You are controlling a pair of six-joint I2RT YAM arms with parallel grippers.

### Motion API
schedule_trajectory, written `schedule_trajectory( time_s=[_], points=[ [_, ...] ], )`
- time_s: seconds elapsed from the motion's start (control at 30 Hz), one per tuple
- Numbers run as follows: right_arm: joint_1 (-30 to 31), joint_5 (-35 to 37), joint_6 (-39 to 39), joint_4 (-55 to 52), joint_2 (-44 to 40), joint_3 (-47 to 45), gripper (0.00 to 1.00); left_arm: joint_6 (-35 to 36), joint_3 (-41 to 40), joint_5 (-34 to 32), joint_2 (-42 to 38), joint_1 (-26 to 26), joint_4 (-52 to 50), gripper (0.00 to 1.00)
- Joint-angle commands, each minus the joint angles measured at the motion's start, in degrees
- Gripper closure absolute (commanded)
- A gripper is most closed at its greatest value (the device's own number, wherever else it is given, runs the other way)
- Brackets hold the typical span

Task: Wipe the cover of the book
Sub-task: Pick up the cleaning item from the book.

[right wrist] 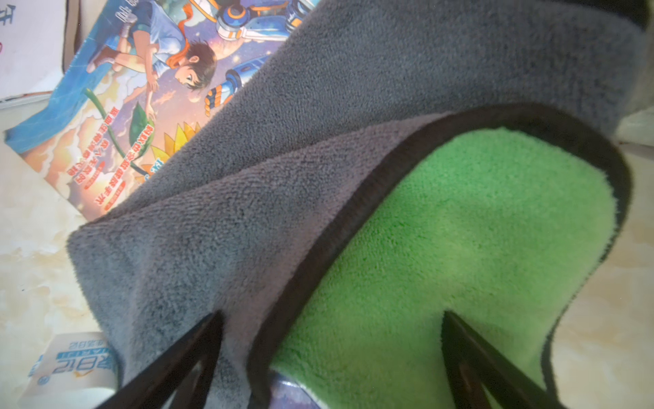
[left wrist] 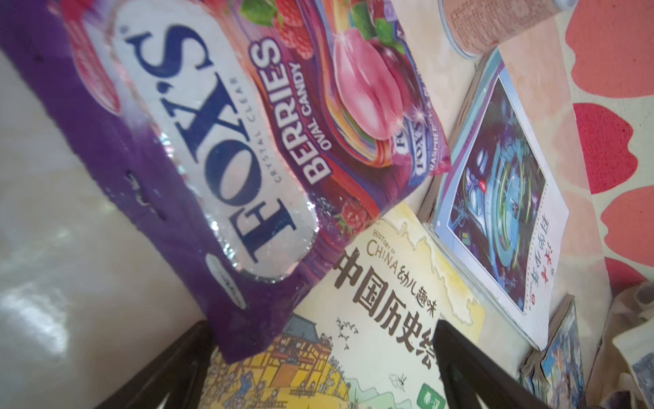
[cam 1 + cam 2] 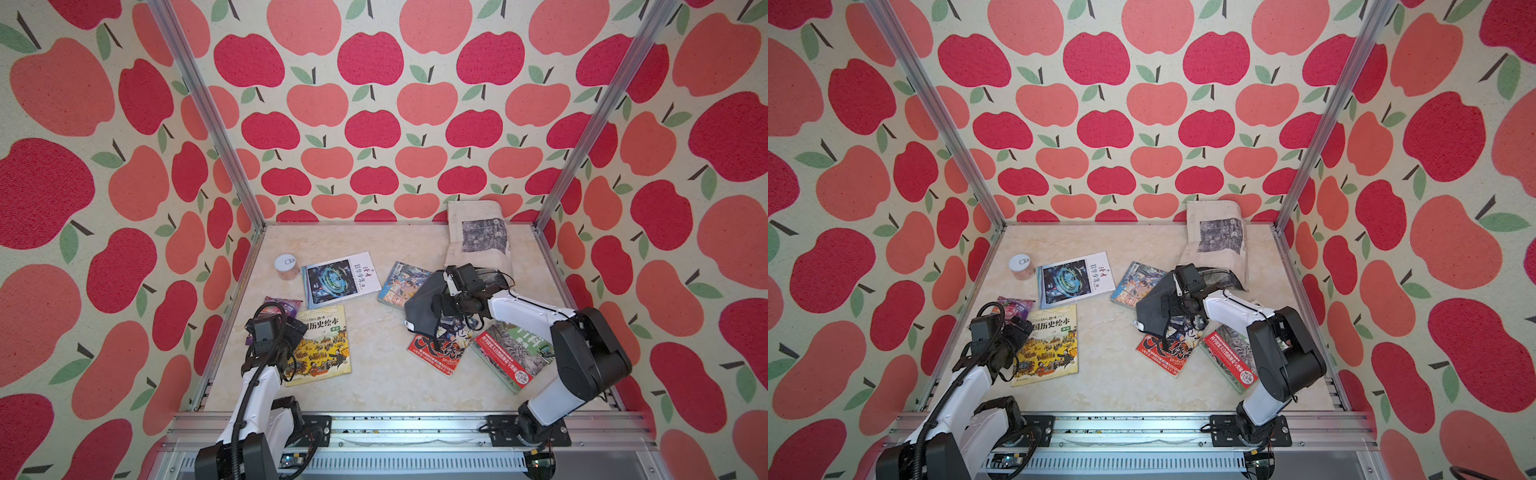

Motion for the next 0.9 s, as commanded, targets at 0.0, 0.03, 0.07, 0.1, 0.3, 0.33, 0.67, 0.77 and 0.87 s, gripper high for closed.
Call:
schedule_trajectory(
  time_s=[0.0,0.03,0.07,0.1,0.3,0.33,0.67,0.77,0.87],
  points=[
    [1.4,-0.3,1.0,-1.9,-3.6,1.4,0.01,-3.8,0.1,1.7,1.3,-3.8,-3.1,0.01],
    [1.9,0.9,0.4,-2.0,-4.7,1.6,0.01,-4.3,0.1,1.7,1.7,-4.8,-3.2,0.01],
    [2.6,2.5,-0.4,-2.2,-5.4,2.0,0.01,-4.8,0.1,1.7,2.1,-5.6,-3.1,0.01],
    [3.3,3.8,-1.1,-2.5,-5.8,2.6,0.01,-5.4,-0.1,1.8,2.4,-6.2,-3.1,0.01],
    [4.4,8.3,-3.5,-1.4,-1.3,5.0,0.01,-6.8,0.1,0.4,1.1,-9.9,-5.9,0.01],
    [4.4,8.5,-3.4,-2.3,1.1,6.2,0.01,-6.3,1.0,-0.2,0.5,-10.0,-6.9,0.01],
    [4.8,6.1,-1.1,-1.4,16.2,10.9,0.23,-1.1,7.2,-5.2,2.0,-9.2,-7.3,0.01],
    [4.9,5.1,-1.2,-3.0,16.9,10.9,0.62,1.0,9.6,-4.9,5.2,-7.3,-5.6,0.01],
    [4.9,4.4,-1.4,-3.3,14.8,9.5,0.94,2.7,11.5,-3.5,9.6,-5.4,-2.6,0.01]
  ],
)
